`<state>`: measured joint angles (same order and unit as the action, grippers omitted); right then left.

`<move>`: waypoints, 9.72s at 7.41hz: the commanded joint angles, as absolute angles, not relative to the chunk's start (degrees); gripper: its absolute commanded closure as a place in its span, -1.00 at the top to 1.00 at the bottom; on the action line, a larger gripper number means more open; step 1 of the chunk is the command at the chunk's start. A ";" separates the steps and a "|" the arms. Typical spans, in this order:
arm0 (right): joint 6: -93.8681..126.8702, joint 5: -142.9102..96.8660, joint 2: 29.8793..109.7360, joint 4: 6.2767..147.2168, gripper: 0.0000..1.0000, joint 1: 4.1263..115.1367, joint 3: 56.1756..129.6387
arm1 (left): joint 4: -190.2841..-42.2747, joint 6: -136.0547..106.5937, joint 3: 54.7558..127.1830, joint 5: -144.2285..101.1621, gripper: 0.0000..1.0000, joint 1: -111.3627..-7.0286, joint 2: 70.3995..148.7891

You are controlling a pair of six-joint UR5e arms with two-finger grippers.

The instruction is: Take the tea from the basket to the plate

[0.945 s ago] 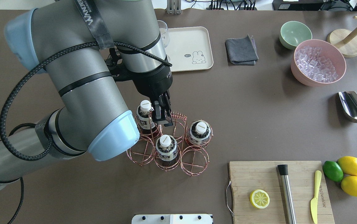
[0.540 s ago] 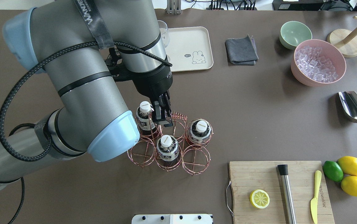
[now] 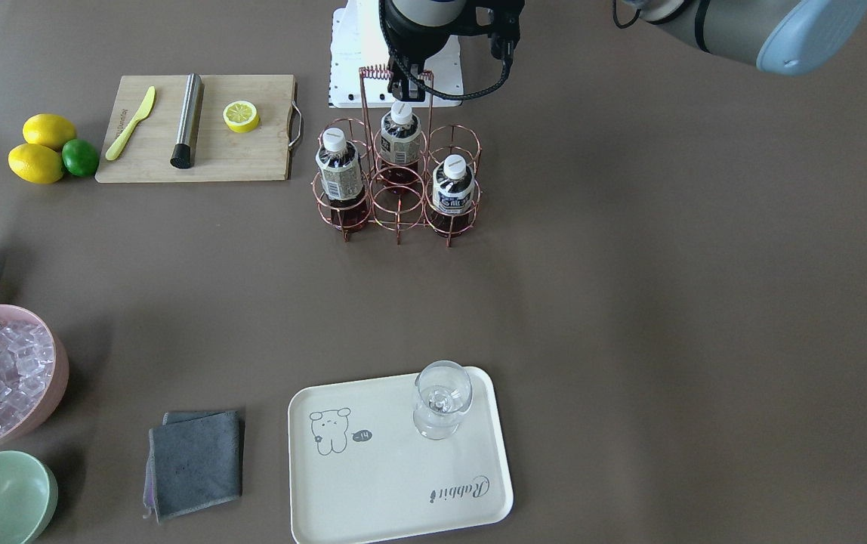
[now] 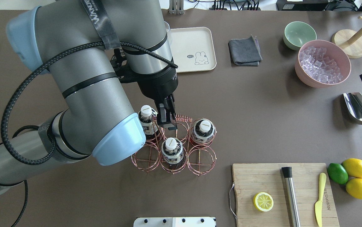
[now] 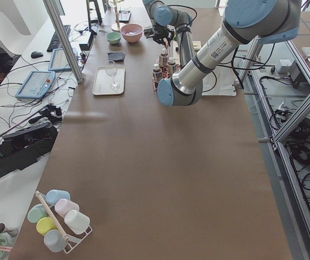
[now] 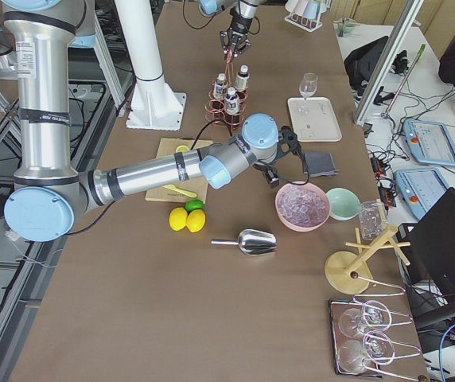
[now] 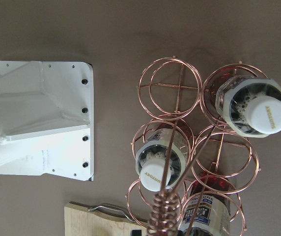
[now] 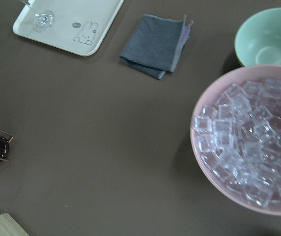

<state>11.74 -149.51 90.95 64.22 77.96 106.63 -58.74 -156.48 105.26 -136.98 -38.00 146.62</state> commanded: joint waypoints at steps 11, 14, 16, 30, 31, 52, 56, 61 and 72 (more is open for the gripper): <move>17.03 -92.24 81.74 7.03 1.00 30.24 103.62 | -57.92 -156.45 105.12 -136.93 -1.00 -37.88 146.60; 16.17 -82.31 80.69 3.60 1.00 19.99 103.97 | -56.35 -156.45 105.55 -136.93 -1.00 -38.06 146.60; 16.17 -81.83 80.33 3.69 1.00 18.73 104.15 | -56.08 -156.45 105.56 -136.93 -1.00 -38.14 146.51; 14.59 -77.52 77.25 3.87 -0.59 17.32 100.72 | -56.07 -156.45 105.64 -136.93 -1.00 -38.06 146.43; 14.68 -77.52 77.26 3.78 -1.00 17.31 100.72 | -55.99 -156.45 105.64 -136.93 -1.00 -38.06 146.43; 18.72 -87.01 74.55 23.47 -1.00 36.37 108.49 | -55.99 -156.45 105.29 -136.93 -1.00 -37.97 146.34; 22.93 -87.28 65.86 20.50 -1.00 42.44 95.85 | -44.51 -155.83 113.62 -135.27 -1.00 -39.28 146.95; 31.80 -86.57 48.46 13.10 -1.00 47.72 69.12 | -30.03 -145.20 114.35 -132.28 -1.00 -45.33 148.80; 37.00 -74.36 45.79 3.60 -1.00 40.34 57.74 | -54.71 -88.33 76.74 -124.45 -1.00 -83.58 129.06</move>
